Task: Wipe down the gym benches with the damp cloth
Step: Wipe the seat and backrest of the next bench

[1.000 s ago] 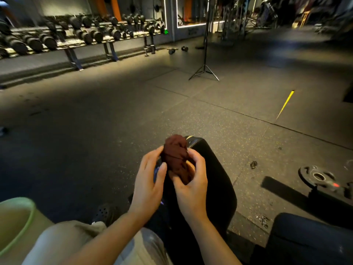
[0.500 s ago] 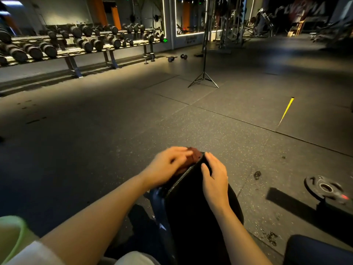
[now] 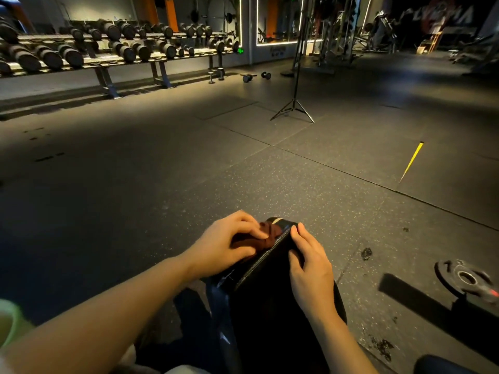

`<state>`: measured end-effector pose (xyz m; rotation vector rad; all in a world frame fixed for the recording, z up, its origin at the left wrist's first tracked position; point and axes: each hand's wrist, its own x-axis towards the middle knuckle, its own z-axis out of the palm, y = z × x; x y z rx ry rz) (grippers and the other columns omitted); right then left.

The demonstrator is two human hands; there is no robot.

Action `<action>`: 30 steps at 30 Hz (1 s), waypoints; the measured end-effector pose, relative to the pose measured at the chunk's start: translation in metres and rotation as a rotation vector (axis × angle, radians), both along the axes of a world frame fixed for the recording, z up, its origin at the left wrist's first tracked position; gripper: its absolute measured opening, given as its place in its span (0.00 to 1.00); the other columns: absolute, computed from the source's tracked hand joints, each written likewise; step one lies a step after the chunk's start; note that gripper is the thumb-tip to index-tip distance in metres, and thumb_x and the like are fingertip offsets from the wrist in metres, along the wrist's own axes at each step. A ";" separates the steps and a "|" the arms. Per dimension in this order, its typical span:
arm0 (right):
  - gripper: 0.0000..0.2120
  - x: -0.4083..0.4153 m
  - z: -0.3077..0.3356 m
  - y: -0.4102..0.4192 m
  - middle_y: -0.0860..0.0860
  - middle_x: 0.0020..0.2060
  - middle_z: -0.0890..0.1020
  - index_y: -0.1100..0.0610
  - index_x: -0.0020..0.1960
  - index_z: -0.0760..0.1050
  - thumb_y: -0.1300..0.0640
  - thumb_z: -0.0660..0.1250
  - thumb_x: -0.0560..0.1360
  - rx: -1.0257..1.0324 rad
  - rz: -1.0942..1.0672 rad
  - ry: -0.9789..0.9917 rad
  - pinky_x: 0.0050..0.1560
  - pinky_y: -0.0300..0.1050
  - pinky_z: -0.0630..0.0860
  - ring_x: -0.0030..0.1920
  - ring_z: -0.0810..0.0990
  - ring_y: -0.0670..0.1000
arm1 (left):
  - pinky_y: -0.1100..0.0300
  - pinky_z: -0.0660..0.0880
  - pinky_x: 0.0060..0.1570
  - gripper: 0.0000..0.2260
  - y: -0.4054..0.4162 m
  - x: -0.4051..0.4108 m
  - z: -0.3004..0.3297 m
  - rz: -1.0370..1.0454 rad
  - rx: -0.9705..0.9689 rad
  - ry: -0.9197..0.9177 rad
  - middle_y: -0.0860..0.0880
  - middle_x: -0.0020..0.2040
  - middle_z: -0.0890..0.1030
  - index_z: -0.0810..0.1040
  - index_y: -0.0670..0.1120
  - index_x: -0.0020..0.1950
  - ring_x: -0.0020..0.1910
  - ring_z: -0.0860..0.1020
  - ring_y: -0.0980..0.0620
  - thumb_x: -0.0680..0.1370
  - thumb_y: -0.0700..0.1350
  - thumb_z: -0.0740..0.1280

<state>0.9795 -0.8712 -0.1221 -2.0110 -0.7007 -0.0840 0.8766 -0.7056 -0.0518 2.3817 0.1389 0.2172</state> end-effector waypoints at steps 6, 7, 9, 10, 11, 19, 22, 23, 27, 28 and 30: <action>0.22 0.003 0.001 0.005 0.47 0.71 0.70 0.55 0.70 0.72 0.65 0.64 0.76 -0.027 -0.017 0.010 0.72 0.42 0.59 0.72 0.66 0.48 | 0.61 0.69 0.66 0.16 0.002 -0.010 0.001 0.013 -0.006 -0.003 0.60 0.59 0.73 0.79 0.60 0.52 0.61 0.72 0.62 0.74 0.38 0.71; 0.22 0.003 0.001 0.006 0.48 0.71 0.70 0.55 0.69 0.72 0.65 0.63 0.76 -0.026 -0.018 0.016 0.72 0.42 0.59 0.71 0.66 0.48 | 0.60 0.68 0.66 0.15 -0.001 0.000 0.001 0.030 0.023 -0.013 0.59 0.59 0.74 0.80 0.57 0.53 0.61 0.72 0.62 0.74 0.38 0.71; 0.22 0.006 0.002 0.007 0.48 0.70 0.71 0.55 0.69 0.73 0.65 0.63 0.76 -0.039 -0.022 0.015 0.71 0.43 0.60 0.71 0.66 0.49 | 0.58 0.67 0.68 0.14 -0.007 0.021 0.002 0.060 0.083 -0.025 0.55 0.60 0.74 0.81 0.52 0.57 0.61 0.73 0.59 0.74 0.38 0.70; 0.21 0.007 0.003 0.007 0.48 0.70 0.71 0.54 0.69 0.73 0.64 0.63 0.76 -0.047 -0.025 0.013 0.71 0.44 0.60 0.70 0.66 0.49 | 0.57 0.67 0.68 0.14 -0.009 0.029 0.002 0.078 0.104 -0.022 0.54 0.61 0.75 0.81 0.50 0.58 0.61 0.73 0.58 0.75 0.38 0.70; 0.21 0.007 0.004 0.006 0.47 0.70 0.71 0.54 0.69 0.73 0.64 0.62 0.77 -0.050 -0.028 0.010 0.71 0.45 0.61 0.70 0.66 0.48 | 0.57 0.67 0.68 0.14 -0.013 0.034 0.002 0.096 0.119 -0.022 0.53 0.61 0.74 0.80 0.49 0.59 0.61 0.73 0.56 0.75 0.38 0.69; 0.22 0.003 0.006 -0.003 0.45 0.71 0.70 0.52 0.69 0.72 0.64 0.63 0.76 -0.059 0.008 0.010 0.72 0.42 0.59 0.71 0.65 0.47 | 0.62 0.69 0.66 0.13 0.006 -0.027 0.010 -0.109 -0.002 0.118 0.60 0.63 0.72 0.80 0.56 0.59 0.64 0.71 0.63 0.77 0.42 0.68; 0.23 0.003 0.006 0.000 0.47 0.71 0.70 0.54 0.69 0.72 0.65 0.63 0.76 -0.050 0.005 0.027 0.70 0.37 0.56 0.71 0.65 0.48 | 0.64 0.66 0.67 0.16 0.002 -0.018 0.006 -0.092 0.116 0.059 0.59 0.65 0.73 0.77 0.56 0.64 0.65 0.70 0.63 0.78 0.42 0.67; 0.22 0.002 0.005 0.000 0.47 0.71 0.70 0.54 0.69 0.73 0.65 0.63 0.76 -0.046 0.007 0.033 0.69 0.36 0.55 0.71 0.65 0.48 | 0.64 0.65 0.68 0.17 -0.002 -0.007 0.005 -0.073 0.157 0.038 0.57 0.65 0.74 0.76 0.55 0.65 0.65 0.70 0.63 0.78 0.42 0.67; 0.22 0.003 0.006 0.000 0.46 0.71 0.70 0.53 0.69 0.72 0.63 0.63 0.77 -0.060 0.003 0.026 0.70 0.40 0.58 0.71 0.65 0.47 | 0.60 0.63 0.69 0.18 -0.014 0.044 0.003 -0.003 0.242 0.005 0.52 0.66 0.75 0.76 0.51 0.67 0.66 0.71 0.55 0.78 0.40 0.66; 0.22 0.003 0.007 -0.001 0.46 0.71 0.70 0.52 0.69 0.73 0.63 0.63 0.77 -0.064 0.002 0.022 0.71 0.42 0.59 0.71 0.65 0.47 | 0.62 0.61 0.68 0.18 -0.015 0.052 0.003 0.011 0.244 0.011 0.52 0.66 0.75 0.76 0.51 0.67 0.66 0.71 0.54 0.78 0.40 0.66; 0.22 0.003 0.010 -0.003 0.46 0.70 0.71 0.52 0.69 0.73 0.63 0.63 0.76 -0.074 0.009 0.018 0.71 0.44 0.60 0.71 0.66 0.47 | 0.61 0.62 0.68 0.16 -0.015 0.057 0.001 0.034 0.234 0.015 0.52 0.66 0.74 0.76 0.51 0.66 0.66 0.71 0.53 0.78 0.41 0.66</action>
